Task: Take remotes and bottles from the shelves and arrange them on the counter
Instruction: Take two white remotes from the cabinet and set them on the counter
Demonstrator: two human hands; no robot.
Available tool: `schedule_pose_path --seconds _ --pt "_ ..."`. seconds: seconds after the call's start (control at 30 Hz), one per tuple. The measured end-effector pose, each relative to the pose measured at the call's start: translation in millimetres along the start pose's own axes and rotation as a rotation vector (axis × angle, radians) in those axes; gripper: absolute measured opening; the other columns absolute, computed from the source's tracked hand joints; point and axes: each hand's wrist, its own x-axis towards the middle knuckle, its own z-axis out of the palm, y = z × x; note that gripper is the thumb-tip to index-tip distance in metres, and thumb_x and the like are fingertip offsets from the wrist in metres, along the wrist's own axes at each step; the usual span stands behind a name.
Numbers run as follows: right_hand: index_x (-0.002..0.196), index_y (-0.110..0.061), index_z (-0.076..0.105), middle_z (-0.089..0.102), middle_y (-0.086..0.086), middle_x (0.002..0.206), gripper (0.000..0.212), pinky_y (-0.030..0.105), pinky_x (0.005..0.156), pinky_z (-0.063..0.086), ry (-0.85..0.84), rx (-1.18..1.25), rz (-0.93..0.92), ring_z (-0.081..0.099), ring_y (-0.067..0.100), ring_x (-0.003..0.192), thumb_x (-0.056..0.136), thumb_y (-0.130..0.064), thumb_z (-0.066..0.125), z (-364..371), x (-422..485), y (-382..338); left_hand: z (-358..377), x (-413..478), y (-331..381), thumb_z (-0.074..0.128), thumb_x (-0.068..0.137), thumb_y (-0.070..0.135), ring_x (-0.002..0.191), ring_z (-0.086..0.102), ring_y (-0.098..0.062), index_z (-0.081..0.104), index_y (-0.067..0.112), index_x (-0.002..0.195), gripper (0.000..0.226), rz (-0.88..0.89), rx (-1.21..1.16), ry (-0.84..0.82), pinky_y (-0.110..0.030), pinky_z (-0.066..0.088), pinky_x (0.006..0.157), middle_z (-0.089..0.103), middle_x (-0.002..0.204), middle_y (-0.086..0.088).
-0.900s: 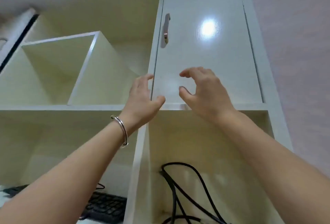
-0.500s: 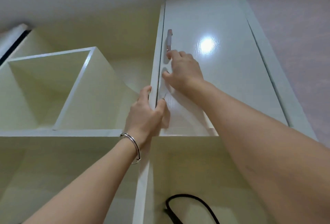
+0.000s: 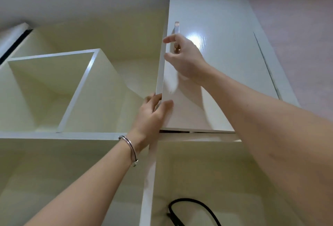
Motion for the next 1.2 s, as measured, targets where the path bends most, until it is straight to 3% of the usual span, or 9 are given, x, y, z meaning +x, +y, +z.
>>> schedule_pose_path --seconds 0.13,0.23,0.33,0.47,0.53,0.7,0.83,1.0,1.2 --pt "0.126 -0.027 0.052 0.05 -0.006 0.089 0.042 0.035 0.102 0.037 -0.062 -0.015 -0.018 0.046 0.017 0.094 0.085 -0.021 0.055 -14 -11 -6 -10 -4 13 0.059 0.075 0.029 0.102 0.056 0.005 0.068 0.029 0.088 0.016 -0.032 -0.181 -0.088 0.001 0.045 0.07 0.045 0.131 0.009" --pt "0.131 -0.025 0.049 0.054 -0.001 0.128 0.045 0.036 0.111 0.032 -0.074 -0.113 -0.071 0.048 0.015 0.121 0.087 -0.024 0.056 -25 -26 -8 -11 -8 21 0.058 0.078 0.019 0.084 0.062 -0.015 0.071 0.015 0.084 0.015 -0.025 -0.35 -0.082 -0.019 0.05 0.07 0.066 0.103 -0.004" --pt "0.126 -0.025 0.054 0.051 -0.004 0.136 0.04 0.039 0.11 0.033 0.017 -0.087 -0.081 0.046 0.014 0.126 0.087 -0.031 0.056 -38 -40 -12 -9 -14 39 0.057 0.078 0.022 0.081 0.052 -0.024 0.059 -0.012 0.095 0.038 -0.015 -0.508 -0.089 -0.033 0.043 0.073 0.057 0.086 -0.015" --pt "0.126 -0.03 0.052 0.047 -0.003 0.138 0.044 0.041 0.11 0.033 0.009 -0.044 -0.087 0.039 0.018 0.13 0.084 -0.04 0.058 -58 -45 -27 -5 -27 65 0.049 0.077 0.022 0.053 0.056 -0.01 0.067 0.006 0.073 0.024 0.041 -0.715 -0.12 -0.016 0.046 0.05 0.061 0.059 0.0" --pt "0.126 -0.032 0.05 0.046 -0.005 0.135 0.046 0.036 0.106 0.037 0.029 0.005 -0.091 0.039 0.017 0.128 0.082 -0.042 0.059 -71 -46 -38 1 -39 81 0.045 0.078 0.021 0.051 0.056 -0.008 0.067 0.013 0.063 0.028 0.087 -0.789 -0.138 -0.017 0.046 0.053 0.06 0.053 0.005" --pt "0.111 -0.033 0.053 0.055 -0.006 0.111 0.035 0.026 0.079 0.052 0.212 0.325 -0.035 0.058 0.008 0.094 0.075 -0.033 0.056 -128 -66 -48 31 -59 129 0.035 0.077 0.023 0.091 0.061 -0.009 0.063 0.004 0.113 0.05 0.259 -0.763 -0.322 -0.023 0.047 0.086 0.069 0.102 0.0" --pt "0.115 -0.022 0.053 0.055 -0.01 0.088 0.023 0.005 0.052 0.046 0.27 0.42 0.041 0.058 -0.011 0.059 0.093 -0.02 0.049 -180 -88 -41 66 -67 158 0.037 0.074 0.025 0.13 0.045 -0.004 0.048 0.019 0.137 0.064 0.28 -0.646 -0.367 -0.027 0.034 0.111 0.05 0.141 0.011" --pt "0.13 -0.018 0.05 0.063 0.002 0.098 0.04 0.027 0.072 0.055 0.202 0.561 0.136 0.062 0.013 0.083 0.09 -0.025 0.05 -217 -102 -27 109 -78 174 0.046 0.078 0.027 0.133 0.036 0.008 0.044 0.03 0.137 0.059 0.308 -0.634 -0.324 -0.013 0.031 0.11 0.041 0.147 0.016" --pt "0.13 -0.019 0.045 0.062 0.009 0.118 0.04 0.025 0.07 0.056 0.14 0.695 0.195 0.061 0.018 0.094 0.092 -0.011 0.05 -241 -115 -21 137 -81 188 0.043 0.085 0.028 0.122 0.032 0.024 0.041 0.026 0.138 0.054 0.371 -0.578 -0.262 0.008 0.026 0.094 0.036 0.143 0.024"
